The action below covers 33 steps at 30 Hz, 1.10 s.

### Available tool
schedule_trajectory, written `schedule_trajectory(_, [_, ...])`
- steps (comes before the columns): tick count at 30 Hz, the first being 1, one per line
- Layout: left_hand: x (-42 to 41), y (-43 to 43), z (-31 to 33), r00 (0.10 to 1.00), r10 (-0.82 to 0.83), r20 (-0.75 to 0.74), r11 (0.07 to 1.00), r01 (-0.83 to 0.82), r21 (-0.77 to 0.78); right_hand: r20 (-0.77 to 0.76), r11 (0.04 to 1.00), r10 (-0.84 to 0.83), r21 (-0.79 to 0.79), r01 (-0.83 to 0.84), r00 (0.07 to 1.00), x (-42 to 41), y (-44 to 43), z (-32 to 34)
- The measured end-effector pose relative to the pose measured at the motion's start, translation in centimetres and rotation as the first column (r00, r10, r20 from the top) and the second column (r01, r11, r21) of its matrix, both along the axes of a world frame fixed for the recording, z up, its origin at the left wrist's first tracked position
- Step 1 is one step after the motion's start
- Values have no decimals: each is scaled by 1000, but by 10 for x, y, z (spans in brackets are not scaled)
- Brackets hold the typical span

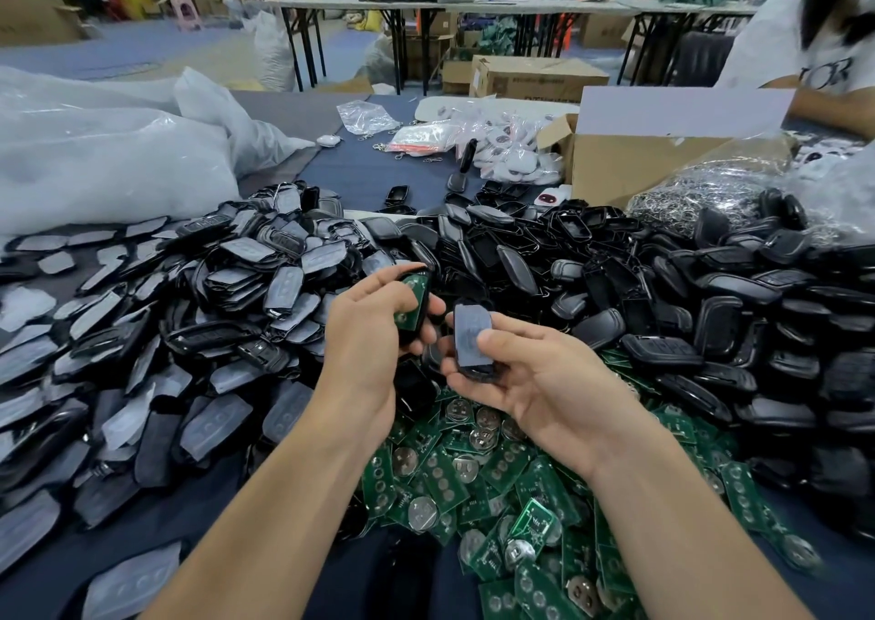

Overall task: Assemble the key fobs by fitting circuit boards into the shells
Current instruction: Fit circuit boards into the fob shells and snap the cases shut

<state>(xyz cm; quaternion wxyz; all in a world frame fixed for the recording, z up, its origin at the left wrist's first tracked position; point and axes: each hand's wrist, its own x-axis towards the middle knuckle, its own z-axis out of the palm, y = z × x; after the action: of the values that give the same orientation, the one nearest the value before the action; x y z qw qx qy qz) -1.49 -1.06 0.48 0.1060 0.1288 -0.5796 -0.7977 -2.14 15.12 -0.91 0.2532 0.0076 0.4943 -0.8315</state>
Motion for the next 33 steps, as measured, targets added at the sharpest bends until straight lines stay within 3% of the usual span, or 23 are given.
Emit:
schedule_trajectory(6, [0, 1, 1, 1000, -5, 11, 999, 5, -53, -90, 971, -181, 141, 192, 979, -2, -5, -4])
schedule_trajectory(12, [-2, 4, -4, 998, 47, -34, 980, -53, -192, -127, 954, -212, 189, 233, 969, -3, -5, -6])
schedule_trajectory(14, [-2, 5, -5, 998, 45, -44, 969, -55, -240, -95, 959, -224, 159, 237, 970, -3, -6, -6])
schedule_trajectory(18, [-2, 2, -5, 998, 28, -62, 955, -45, -294, 94, 964, -238, -96, 246, 967, -4, -4, -2])
schedule_trajectory(21, [-1, -2, -1, 998, 5, -64, 964, -22, -266, 149, 961, -187, -179, 213, 971, -4, 1, 0])
schedule_trajectory(26, [-1, -3, 1, 993, -111, 36, 987, 114, -111, 198, 954, -187, -196, 226, 962, -5, 1, 1])
schedule_trajectory(33, [-5, -1, -10, 988, -107, 114, 972, 128, -196, 161, 975, -169, -115, 188, 972, -4, -4, -3])
